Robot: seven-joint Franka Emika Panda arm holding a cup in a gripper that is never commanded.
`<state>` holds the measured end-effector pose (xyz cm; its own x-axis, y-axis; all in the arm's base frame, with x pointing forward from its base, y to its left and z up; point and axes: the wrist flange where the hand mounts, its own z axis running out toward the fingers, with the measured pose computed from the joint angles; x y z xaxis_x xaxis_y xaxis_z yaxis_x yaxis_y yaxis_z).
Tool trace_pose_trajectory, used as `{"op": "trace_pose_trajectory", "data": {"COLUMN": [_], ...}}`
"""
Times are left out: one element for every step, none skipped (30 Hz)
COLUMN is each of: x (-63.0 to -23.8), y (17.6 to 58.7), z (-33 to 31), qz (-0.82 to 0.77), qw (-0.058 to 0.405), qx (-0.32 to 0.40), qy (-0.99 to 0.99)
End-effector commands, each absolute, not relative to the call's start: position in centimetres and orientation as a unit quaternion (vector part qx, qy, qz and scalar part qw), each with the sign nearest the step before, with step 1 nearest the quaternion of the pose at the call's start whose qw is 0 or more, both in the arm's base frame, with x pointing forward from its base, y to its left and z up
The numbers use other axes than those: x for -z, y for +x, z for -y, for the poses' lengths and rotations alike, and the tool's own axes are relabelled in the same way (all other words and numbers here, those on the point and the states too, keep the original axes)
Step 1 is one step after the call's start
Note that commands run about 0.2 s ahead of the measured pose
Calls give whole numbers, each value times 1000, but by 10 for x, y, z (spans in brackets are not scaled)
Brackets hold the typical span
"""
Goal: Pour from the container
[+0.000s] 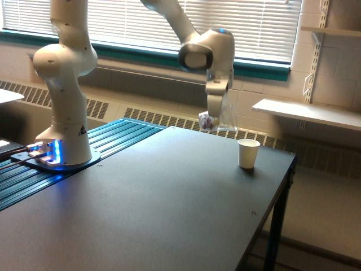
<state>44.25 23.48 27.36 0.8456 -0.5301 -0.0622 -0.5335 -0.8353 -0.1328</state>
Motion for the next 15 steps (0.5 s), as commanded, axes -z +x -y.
{"op": "trace_pose_trajectory", "data": {"x": [-261,-260,-259,-259,-259,-259,-261,-261,-262,-263,-264,-264,-264,-264,-265], "y": [444,444,444,444,443,443,443,443,442,442,441,441,441,441,440], "z": [-239,-238,-237,-236,-236,-236,-237,-237,-237,-238,-238,-238,-238,-238,-238], "qz": [-276,-280,-284,-287,-289,-290,-290,-290,-291,-290,-290,-290,-290,-290,-292], "qw": [79,79,79,81,82,81,80,81,83,83,84,84,84,84,86], "qx": [-22,-22,-21,-21,-20,-19,-17,-17,-16,-16,-16,-16,-16,-16,-17], "qy": [-958,-957,-955,-954,-954,-954,-954,-953,-953,-953,-953,-953,-953,-953,-952]}}
